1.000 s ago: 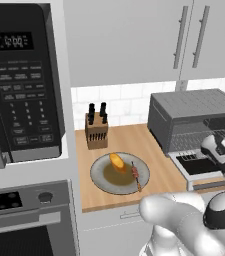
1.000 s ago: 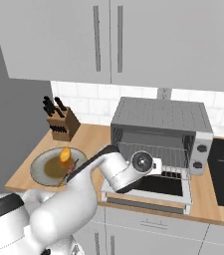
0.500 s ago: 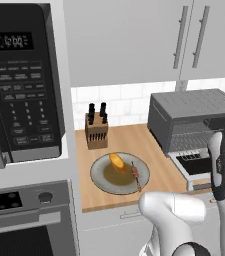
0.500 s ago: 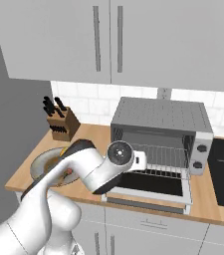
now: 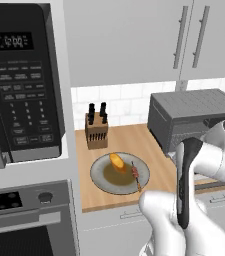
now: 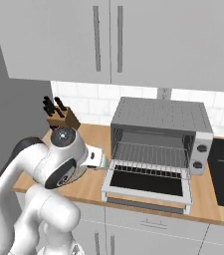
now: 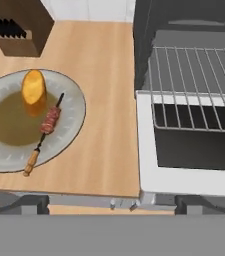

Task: Pick up the kebab skewer and baguette bread, and place them inside the toaster oven. Close the toaster oven door and start by setting the timer.

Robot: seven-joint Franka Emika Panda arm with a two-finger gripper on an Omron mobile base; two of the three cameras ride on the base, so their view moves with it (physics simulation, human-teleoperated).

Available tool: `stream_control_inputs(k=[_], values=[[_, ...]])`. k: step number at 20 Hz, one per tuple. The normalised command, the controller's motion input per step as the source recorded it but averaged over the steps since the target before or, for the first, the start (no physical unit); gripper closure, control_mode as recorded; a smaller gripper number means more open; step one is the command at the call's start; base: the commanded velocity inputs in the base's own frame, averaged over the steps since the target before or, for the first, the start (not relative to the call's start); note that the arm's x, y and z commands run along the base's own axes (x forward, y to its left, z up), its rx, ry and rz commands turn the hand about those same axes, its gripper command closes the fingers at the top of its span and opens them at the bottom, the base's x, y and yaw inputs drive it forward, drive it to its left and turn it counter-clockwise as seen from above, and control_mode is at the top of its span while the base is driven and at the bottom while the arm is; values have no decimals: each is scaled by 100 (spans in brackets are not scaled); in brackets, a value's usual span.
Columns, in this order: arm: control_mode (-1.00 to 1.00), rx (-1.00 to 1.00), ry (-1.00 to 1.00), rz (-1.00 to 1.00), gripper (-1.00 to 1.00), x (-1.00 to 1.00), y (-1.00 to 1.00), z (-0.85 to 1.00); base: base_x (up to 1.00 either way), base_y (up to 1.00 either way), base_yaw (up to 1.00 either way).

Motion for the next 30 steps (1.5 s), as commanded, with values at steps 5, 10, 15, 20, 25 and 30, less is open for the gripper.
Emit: stream_control_inputs(k=[5,10,15,20,25,30], values=[[-100,0,22,-3,-100,5,100,-4,0,0,0],[-100,1,25,0,-100,8,79,-31,0,0,0],[-100,2,19,0,-100,22,44,-58,0,0,0],[-100,0,21,0,-100,26,0,-48,0,0,0],[-100,0,22,0,-100,48,3,-51,0,0,0],[-100,0,18,0,-100,39,22,-42,0,0,0]])
